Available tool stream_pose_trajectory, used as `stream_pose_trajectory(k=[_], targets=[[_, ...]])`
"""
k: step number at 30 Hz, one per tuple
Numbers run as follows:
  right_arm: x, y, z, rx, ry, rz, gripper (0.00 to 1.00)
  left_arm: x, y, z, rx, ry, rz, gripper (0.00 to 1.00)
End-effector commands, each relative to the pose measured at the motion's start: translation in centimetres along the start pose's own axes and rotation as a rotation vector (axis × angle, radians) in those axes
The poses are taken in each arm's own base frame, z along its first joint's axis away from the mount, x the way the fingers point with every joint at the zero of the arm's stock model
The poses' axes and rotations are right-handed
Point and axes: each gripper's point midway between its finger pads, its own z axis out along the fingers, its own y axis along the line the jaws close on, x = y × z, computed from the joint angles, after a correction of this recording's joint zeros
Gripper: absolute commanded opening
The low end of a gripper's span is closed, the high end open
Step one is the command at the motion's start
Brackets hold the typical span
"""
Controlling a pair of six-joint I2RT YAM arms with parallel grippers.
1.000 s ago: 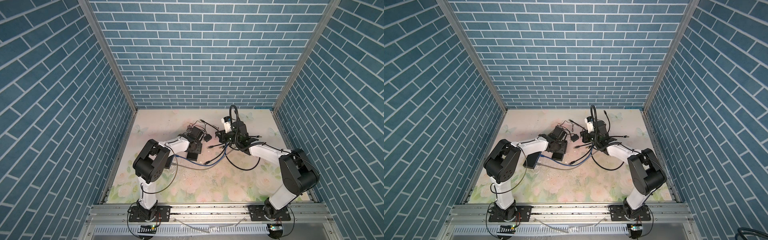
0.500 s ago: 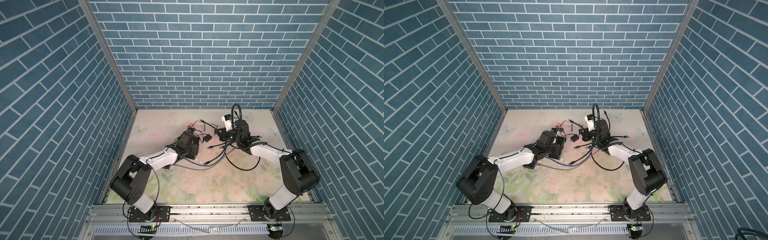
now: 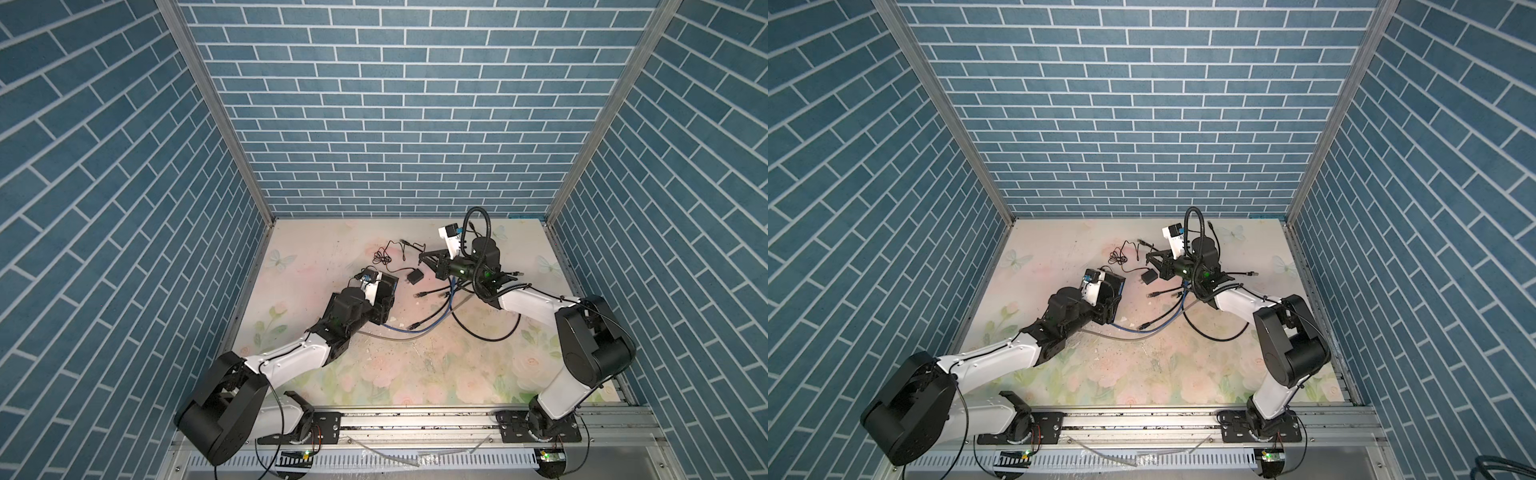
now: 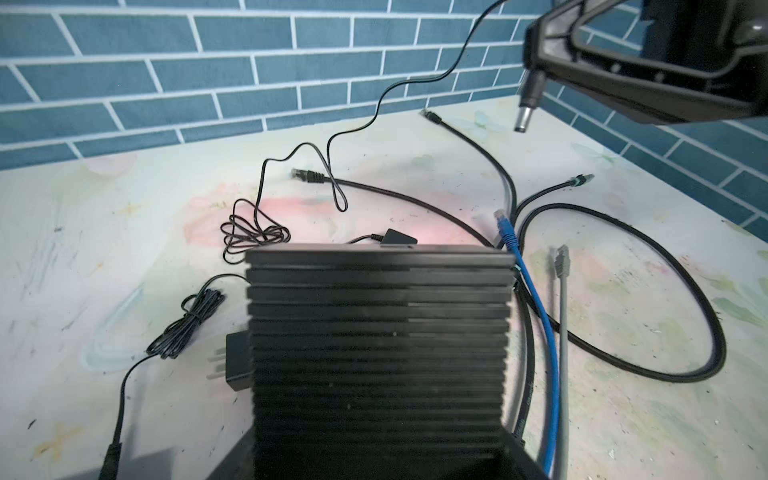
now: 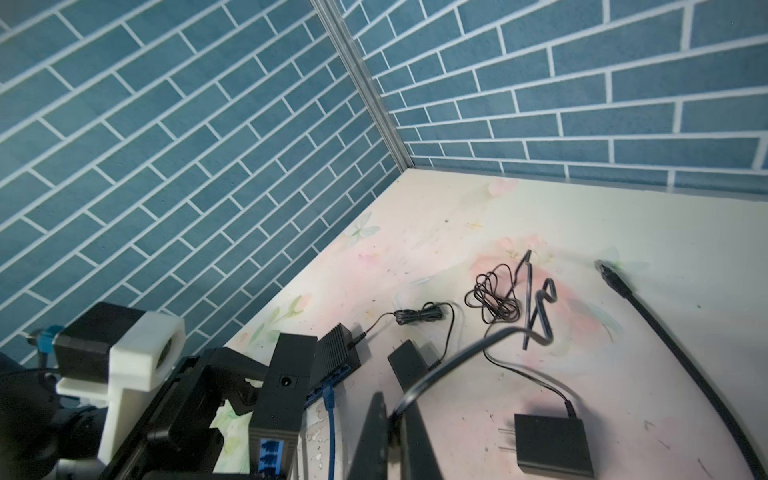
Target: Insert the plug into the switch port
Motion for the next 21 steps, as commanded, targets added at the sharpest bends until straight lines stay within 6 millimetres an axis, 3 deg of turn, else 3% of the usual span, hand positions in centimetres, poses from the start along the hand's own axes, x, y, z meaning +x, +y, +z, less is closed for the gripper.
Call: stream_pose_trajectory(k=[1,10,21], targets=[[-2.9,2.7,0.4,-0.118,-0.063,-0.052,0.00,-4.8,-1.3,-1.6,0.058,-0.239,0.091,0.54],[-2.3,6.7,0.4,-0.241,-0.113,-0.107,0.00,-5.3,-3.1,-2.3,0.148,-0.325,0.227,0.56],[-1.3,9.0,-0.2,-0.236,-0.212,-0.196,0.00,-4.9,-4.8,-2.7,0.239,-0.386,0.313,0.56]])
